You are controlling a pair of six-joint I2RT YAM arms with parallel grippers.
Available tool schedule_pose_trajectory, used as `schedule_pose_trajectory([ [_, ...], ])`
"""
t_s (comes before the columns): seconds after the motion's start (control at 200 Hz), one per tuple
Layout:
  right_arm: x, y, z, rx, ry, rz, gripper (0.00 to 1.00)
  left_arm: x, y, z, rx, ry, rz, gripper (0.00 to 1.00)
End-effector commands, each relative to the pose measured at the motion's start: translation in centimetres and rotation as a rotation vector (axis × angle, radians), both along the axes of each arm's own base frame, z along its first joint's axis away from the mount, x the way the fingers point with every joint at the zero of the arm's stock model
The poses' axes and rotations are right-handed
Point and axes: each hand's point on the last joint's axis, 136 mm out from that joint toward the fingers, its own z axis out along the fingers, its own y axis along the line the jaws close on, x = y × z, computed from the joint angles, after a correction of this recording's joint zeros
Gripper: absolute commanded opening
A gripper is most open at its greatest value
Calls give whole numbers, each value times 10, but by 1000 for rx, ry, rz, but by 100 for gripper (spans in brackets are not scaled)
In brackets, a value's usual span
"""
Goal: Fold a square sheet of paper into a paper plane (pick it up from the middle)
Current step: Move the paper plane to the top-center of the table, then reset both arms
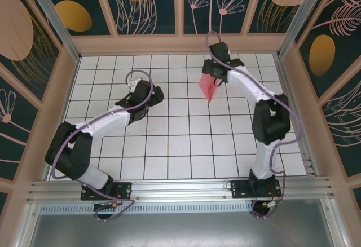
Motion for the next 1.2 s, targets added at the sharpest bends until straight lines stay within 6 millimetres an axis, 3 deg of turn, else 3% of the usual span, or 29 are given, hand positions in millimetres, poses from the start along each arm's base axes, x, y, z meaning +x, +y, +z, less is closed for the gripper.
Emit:
schedule_pose_trajectory([
  [0.0, -15, -40, 50, -39, -143, -79, 76, 7, 38, 24, 108, -41, 46, 99],
  [0.09, -34, -77, 69, -80, -238, -162, 98, 12, 69, 46, 135, -120, 96, 99],
  [0.23, -70, -148, 73, -131, -329, -362, 99, -3, 127, 70, 236, -237, 251, 99],
  [0.36, -109, -207, 40, -212, -352, -553, 99, -30, 177, 75, 372, -301, 435, 99],
  [0.48, -132, -234, 1, -211, -364, -610, 99, -52, 205, 70, 439, -350, 526, 99],
  [0.616, -146, -241, -30, -227, -411, -589, 99, -67, 219, 55, 533, -362, 519, 98],
  [0.741, -145, -231, -48, -239, -429, -485, 99, -61, 214, 41, 559, -374, 384, 99],
  [0.906, -140, -220, -53, -257, -500, -385, 99, -49, 191, 38, 520, -510, 213, 99],
  [1.046, -132, -201, -55, -223, -553, -265, 99, -43, 185, 24, 493, -533, 155, 99],
  [1.191, -129, -189, -54, -214, -589, -180, 98, -34, 179, 28, 457, -567, 89, 99],
])
